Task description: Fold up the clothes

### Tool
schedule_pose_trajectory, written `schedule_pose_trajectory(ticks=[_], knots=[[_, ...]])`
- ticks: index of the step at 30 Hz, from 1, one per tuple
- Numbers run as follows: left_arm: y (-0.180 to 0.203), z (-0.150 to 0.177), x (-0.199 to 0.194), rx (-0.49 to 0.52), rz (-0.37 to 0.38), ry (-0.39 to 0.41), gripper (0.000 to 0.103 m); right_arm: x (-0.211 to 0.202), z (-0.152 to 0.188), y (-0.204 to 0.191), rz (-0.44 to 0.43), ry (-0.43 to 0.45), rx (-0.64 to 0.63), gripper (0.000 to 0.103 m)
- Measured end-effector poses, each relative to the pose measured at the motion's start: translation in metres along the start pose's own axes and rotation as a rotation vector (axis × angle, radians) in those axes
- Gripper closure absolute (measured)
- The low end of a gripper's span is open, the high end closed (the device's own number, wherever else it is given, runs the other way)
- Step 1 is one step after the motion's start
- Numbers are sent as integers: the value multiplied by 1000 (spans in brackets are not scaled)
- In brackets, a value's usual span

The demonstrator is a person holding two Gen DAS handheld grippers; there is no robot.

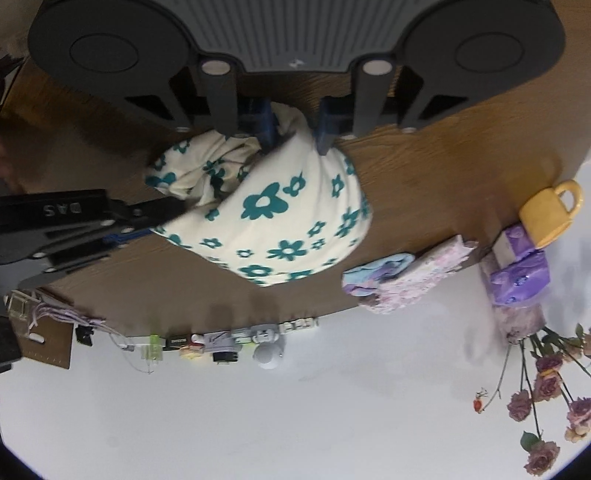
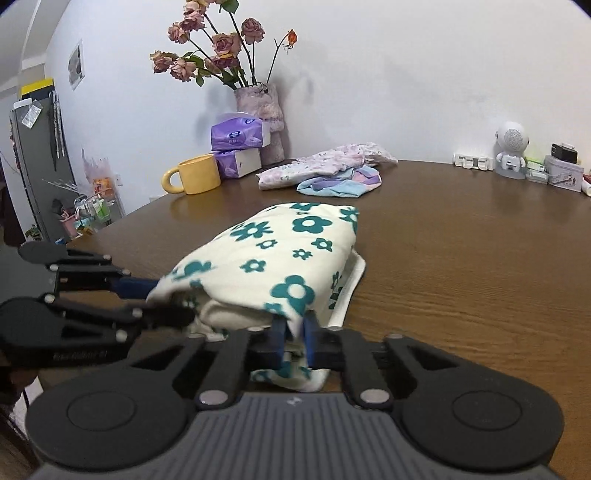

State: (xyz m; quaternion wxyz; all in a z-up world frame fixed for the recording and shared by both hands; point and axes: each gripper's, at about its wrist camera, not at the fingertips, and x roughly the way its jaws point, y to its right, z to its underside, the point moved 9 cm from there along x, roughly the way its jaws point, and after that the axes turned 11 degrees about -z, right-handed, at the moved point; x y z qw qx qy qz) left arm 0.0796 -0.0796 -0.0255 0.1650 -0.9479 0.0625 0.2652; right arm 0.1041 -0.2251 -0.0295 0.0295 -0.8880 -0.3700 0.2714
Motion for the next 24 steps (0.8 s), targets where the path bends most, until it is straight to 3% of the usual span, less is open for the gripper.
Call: schedule_pose_trajectory(ticks=[6, 10, 13, 15, 16, 19, 24], knots=[[-1, 8, -3, 54, -53, 19, 92, 4, 12, -11, 43, -9, 30, 98], [-14, 8, -3, 39, -59, 17, 91, -1, 13, -20, 7, -23, 28, 95], [-26, 6, -5, 4, -42, 18, 81, -14, 5, -24, -57, -12, 37, 84], [-30, 3, -13, -35, -13, 30, 61, -23, -3, -23, -92, 13, 54, 62], [-29, 0, -19, -37, -6, 53, 51, -28, -7, -21, -105, 29, 65, 61], [-24, -7, -24, -13, -9, 90, 49, -30, -21, -6, -81, 71, 97, 61], [-19, -3, -7, 10, -35, 57, 49, -3, -43, 10, -68, 101, 128, 61]])
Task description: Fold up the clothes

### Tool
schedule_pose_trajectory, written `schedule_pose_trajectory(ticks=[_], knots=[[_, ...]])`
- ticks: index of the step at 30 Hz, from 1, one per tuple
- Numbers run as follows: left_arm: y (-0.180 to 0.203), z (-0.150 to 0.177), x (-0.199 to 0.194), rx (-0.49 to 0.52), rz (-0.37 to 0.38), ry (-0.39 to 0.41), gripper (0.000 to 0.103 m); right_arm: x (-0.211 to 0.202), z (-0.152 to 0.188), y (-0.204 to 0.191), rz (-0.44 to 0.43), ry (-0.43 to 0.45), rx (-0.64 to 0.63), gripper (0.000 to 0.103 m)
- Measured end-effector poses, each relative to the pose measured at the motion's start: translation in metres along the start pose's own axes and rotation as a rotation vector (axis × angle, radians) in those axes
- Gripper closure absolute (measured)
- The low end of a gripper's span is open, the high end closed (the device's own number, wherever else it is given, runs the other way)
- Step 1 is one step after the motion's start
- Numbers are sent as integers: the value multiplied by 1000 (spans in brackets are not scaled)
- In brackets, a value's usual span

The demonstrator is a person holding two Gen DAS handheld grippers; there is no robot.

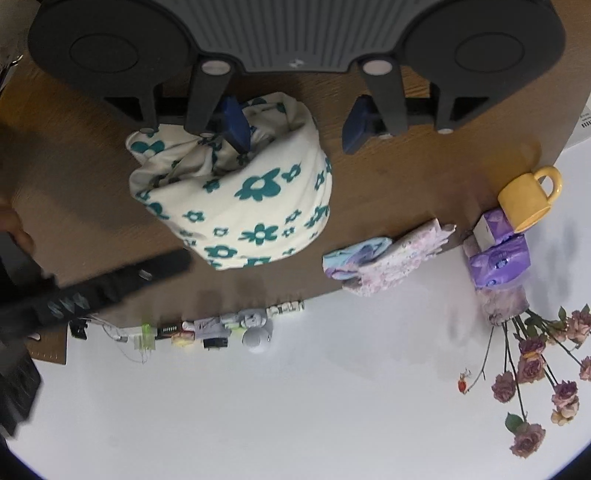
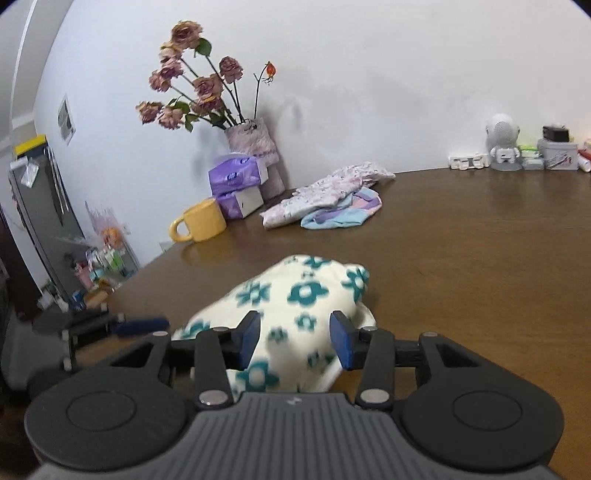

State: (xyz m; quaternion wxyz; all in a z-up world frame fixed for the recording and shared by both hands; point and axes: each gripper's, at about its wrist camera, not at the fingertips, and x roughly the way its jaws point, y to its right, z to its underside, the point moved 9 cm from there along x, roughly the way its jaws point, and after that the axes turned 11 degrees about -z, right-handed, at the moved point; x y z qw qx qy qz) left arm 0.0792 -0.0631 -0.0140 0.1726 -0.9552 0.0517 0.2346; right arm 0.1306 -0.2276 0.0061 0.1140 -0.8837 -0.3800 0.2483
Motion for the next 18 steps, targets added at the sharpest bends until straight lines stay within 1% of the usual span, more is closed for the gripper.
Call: schedule_pose_trajectory(ticks=[1, 3, 4, 6, 8, 9, 12, 14, 16, 18], knots=[[-1, 1, 2, 0, -1, -2, 50, 7, -3, 1, -4, 3, -1, 61], [-2, 2, 7, 2, 1, -7, 67, 21, -3, 0, 1, -10, -21, 63], [-3, 3, 9, 5, 5, -10, 80, 27, 0, -1, 1, -29, -31, 63], [-7, 4, 13, 16, 0, -12, 80, 37, 5, -5, 4, -67, -54, 67], [-18, 2, 24, 15, -13, -25, 80, 40, 12, -13, 25, -97, -86, 68], [-23, 2, 30, 13, -19, -32, 80, 40, 15, -18, 23, -110, -90, 68], [-48, -2, 54, -80, -12, -82, 75, 41, 23, -37, -8, -139, -106, 68], [-66, -2, 63, -165, -14, -120, 65, 41, 25, -49, -60, -146, -96, 68], [-82, -1, 59, -269, -1, -139, 56, 34, 19, -55, -109, -124, -67, 68], [-92, 2, 48, -336, 30, -122, 49, 22, 8, -46, -71, -70, -59, 65]])
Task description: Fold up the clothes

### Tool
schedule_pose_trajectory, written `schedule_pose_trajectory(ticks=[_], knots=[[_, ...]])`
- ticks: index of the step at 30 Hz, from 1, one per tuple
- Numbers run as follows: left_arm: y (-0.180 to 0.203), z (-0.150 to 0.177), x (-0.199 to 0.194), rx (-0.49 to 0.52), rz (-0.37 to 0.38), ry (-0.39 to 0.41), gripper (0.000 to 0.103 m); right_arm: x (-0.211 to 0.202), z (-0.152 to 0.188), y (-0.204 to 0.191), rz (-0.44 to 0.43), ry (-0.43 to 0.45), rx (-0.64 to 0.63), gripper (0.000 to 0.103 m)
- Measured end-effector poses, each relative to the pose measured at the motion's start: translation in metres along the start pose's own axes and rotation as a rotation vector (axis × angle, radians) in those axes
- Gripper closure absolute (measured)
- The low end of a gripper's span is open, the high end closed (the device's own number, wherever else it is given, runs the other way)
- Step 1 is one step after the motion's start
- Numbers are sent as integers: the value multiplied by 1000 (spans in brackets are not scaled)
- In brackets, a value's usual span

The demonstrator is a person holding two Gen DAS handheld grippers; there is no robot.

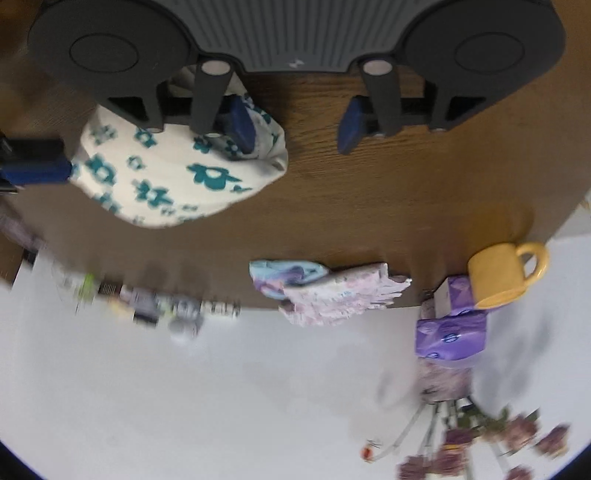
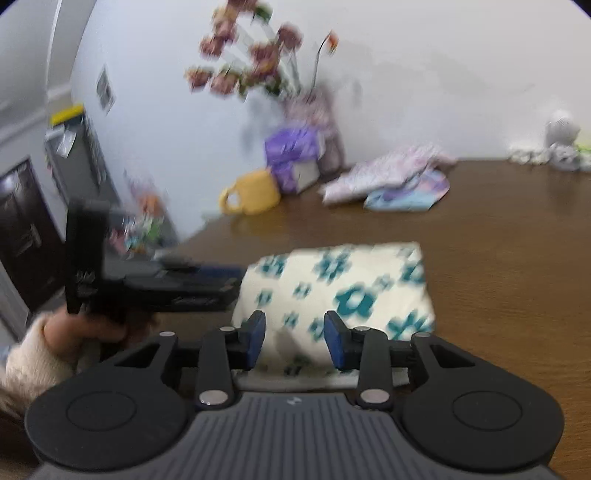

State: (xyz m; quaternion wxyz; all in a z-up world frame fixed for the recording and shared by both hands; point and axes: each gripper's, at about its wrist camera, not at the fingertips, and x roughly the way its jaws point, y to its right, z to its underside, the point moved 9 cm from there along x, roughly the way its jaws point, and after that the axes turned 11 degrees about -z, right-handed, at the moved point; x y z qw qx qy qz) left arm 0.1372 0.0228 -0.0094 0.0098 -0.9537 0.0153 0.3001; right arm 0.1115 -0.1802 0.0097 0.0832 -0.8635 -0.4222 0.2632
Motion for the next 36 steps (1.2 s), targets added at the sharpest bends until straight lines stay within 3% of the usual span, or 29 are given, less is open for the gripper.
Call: schedule_pose_trajectory(ticks=[4, 8, 10, 12, 13, 17, 21, 23, 27, 30, 32, 33, 35, 36], knots=[[-8, 0, -19, -188, 159, -15, 46, -12, -14, 45, 125, 42, 82, 62], [6, -2, -23, -306, 323, -68, 46, 4, -10, 76, 83, 19, 250, 63], [14, 0, -16, -294, 320, -92, 46, 12, -3, 81, 44, 11, 312, 68], [22, 2, -9, -282, 317, -116, 54, 14, 3, 80, 20, 13, 338, 84], [22, 3, -6, -269, 303, -117, 65, 13, 5, 78, 12, 15, 338, 86], [16, 4, 3, -243, 268, -107, 76, 10, 12, 57, 6, -7, 284, 91], [7, 10, 6, -234, 248, -118, 75, 3, 23, 37, -26, -43, 256, 89], [5, 8, 2, -227, 239, -114, 66, -1, 20, 34, -5, -38, 233, 85], [1, -17, -11, -189, 183, -16, 59, -17, -7, 39, 43, 57, 189, 82], [19, -38, -16, -93, 196, 59, 61, -9, -29, 37, 66, 81, 108, 81], [34, -47, -15, 0, 190, 89, 62, 10, -39, 32, 56, 49, 54, 82], [43, -49, -12, 60, 180, 94, 64, 21, -39, 30, 62, 17, 32, 82], [56, -47, 1, 162, 141, 73, 81, 42, -40, 27, 75, -48, -10, 82], [59, -43, 9, 192, 139, 46, 83, 50, -36, 28, 83, -81, -14, 82]])
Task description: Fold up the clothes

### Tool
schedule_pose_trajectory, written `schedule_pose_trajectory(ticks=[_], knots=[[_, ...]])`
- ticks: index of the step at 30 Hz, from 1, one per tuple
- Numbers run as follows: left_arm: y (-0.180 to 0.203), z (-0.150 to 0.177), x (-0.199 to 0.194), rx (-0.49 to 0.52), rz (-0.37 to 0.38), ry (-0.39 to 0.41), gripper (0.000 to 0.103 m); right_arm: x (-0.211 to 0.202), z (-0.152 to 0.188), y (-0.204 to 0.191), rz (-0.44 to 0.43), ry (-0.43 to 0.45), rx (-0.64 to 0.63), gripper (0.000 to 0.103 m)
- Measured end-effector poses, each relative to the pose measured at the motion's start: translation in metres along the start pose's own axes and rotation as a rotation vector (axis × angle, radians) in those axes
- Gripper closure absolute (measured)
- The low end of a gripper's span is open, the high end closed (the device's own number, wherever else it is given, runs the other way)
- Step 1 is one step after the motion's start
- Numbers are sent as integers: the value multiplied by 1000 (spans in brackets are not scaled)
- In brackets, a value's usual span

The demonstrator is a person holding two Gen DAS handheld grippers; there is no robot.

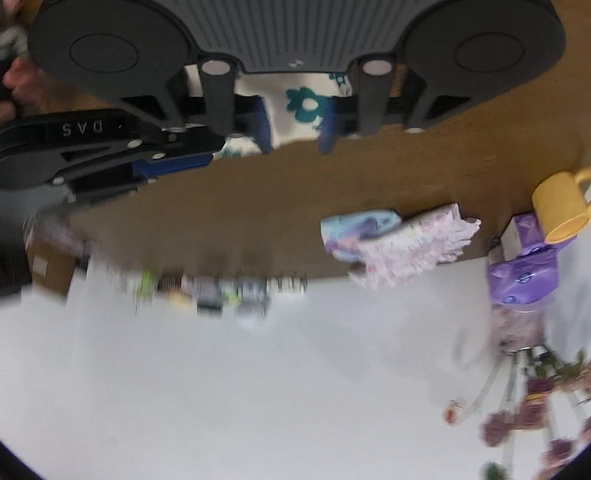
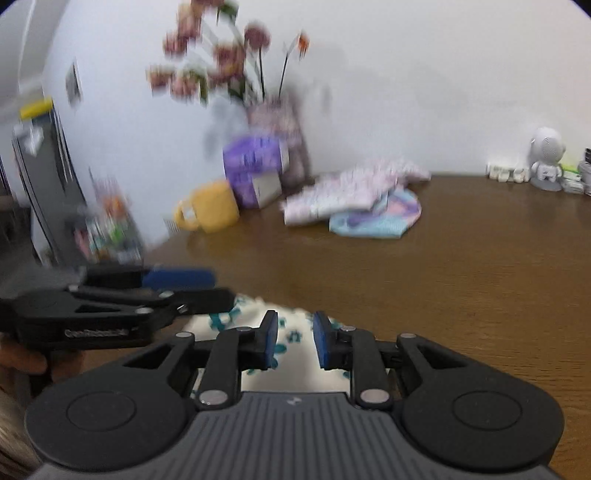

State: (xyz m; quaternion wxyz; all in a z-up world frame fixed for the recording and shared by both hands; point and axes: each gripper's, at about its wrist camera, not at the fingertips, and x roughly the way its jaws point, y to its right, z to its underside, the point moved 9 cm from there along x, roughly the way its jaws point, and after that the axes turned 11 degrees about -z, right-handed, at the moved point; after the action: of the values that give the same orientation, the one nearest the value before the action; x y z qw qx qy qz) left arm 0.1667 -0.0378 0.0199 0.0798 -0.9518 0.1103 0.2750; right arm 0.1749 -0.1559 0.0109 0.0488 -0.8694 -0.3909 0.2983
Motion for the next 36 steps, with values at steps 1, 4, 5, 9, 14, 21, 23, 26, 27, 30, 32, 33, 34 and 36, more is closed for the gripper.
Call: schedule_pose_trajectory(ticks=[1, 4, 5, 9, 14, 21, 23, 26, 27, 30, 32, 33, 34, 36], knots=[[3, 4, 8, 27, 2, -29, 86, 8, 4, 1, 5, -28, -1, 82], [6, 19, 25, 59, 6, -81, 86, 20, 12, 2, 12, -66, 3, 82], [5, 20, 26, 55, 10, -81, 86, 23, 14, 3, 9, -73, 12, 82], [0, 24, 27, 33, 28, -84, 85, 26, 21, 1, 21, -66, -6, 82], [-4, 9, 2, -12, 50, -24, 78, 13, 12, -4, 21, -52, -5, 81], [15, 18, -28, 65, 98, -6, 75, -22, 17, -22, 7, -67, -28, 81], [16, 29, -20, 73, 89, -38, 75, -19, 28, -21, 16, -106, -25, 81], [14, 41, -9, 55, 88, -67, 75, -7, 39, -16, 11, -127, 8, 81], [12, 41, -8, 47, 86, -68, 75, -6, 40, -15, 9, -121, 16, 81], [9, 39, -14, 16, 94, -59, 75, -4, 42, -12, 4, -102, 42, 81], [3, 34, -25, -24, 103, -39, 52, -10, 39, -12, -8, -74, 62, 75], [-1, 31, -30, -49, 105, -26, 43, -18, 37, -12, -20, -48, 79, 61], [-5, 28, -35, -73, 102, -6, 27, -26, 34, -11, -30, -22, 96, 53], [-14, 24, -41, -103, 94, 7, 16, -40, 30, -7, -26, 22, 127, 33]])
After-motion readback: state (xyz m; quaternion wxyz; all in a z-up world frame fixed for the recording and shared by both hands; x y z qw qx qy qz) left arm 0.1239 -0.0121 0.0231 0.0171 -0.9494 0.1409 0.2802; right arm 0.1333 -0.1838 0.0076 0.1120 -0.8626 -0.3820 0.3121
